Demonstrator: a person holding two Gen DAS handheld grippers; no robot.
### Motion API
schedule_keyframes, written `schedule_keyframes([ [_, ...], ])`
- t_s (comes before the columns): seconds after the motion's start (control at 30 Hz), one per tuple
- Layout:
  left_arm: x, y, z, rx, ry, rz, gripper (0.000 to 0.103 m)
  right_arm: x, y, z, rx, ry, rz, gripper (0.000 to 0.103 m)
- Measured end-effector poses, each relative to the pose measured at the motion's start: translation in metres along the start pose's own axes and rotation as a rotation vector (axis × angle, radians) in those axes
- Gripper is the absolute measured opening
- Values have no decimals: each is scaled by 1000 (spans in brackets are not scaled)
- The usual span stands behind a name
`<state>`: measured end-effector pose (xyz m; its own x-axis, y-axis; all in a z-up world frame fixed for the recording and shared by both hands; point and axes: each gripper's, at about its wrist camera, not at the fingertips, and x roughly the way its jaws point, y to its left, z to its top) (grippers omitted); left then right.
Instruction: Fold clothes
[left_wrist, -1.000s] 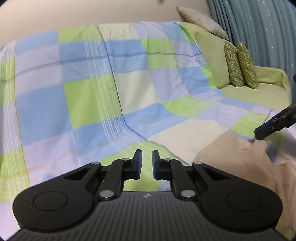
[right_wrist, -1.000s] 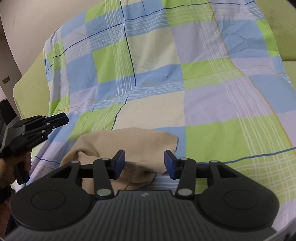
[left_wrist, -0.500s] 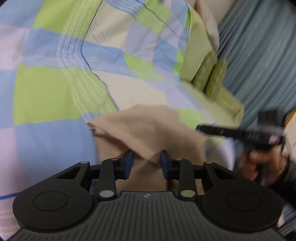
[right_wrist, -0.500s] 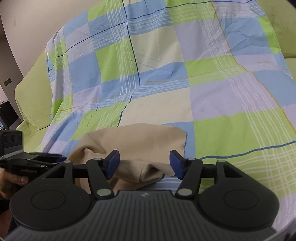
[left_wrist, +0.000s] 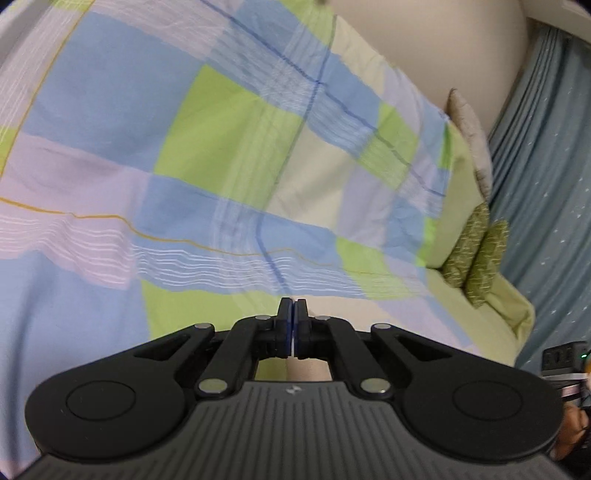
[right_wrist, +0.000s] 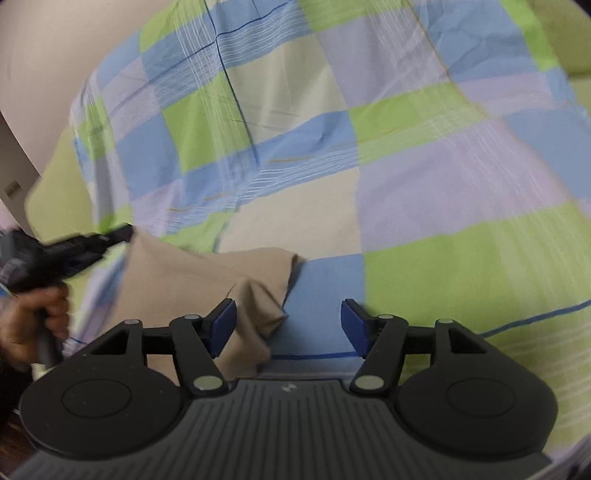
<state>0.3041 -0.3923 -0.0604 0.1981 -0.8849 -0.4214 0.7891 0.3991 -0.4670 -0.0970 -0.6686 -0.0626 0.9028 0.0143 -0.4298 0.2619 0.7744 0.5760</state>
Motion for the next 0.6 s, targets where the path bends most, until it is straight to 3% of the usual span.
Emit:
schedule_keyframes([
  [0.2,9,14,-6,-38,10,9,0,31,5,16,3,22,67,59],
  [0.27,6,15,-9,-33,14,2,0,47,5,24,11,57,86,51],
  [0.3,5,15,-9,-28,10,2,0,55,5,28,14,74,96,20],
  [0.33,4,15,-9,-25,5,3,0,63,6,32,18,91,105,5],
  [0.43,2,19,-5,-18,-23,10,0,70,7,42,4,59,84,5],
  [0.53,7,26,0,-20,-37,20,0,74,8,66,31,-44,115,5],
  [0.6,12,30,1,-19,-34,32,0,83,5,72,34,-29,99,6],
])
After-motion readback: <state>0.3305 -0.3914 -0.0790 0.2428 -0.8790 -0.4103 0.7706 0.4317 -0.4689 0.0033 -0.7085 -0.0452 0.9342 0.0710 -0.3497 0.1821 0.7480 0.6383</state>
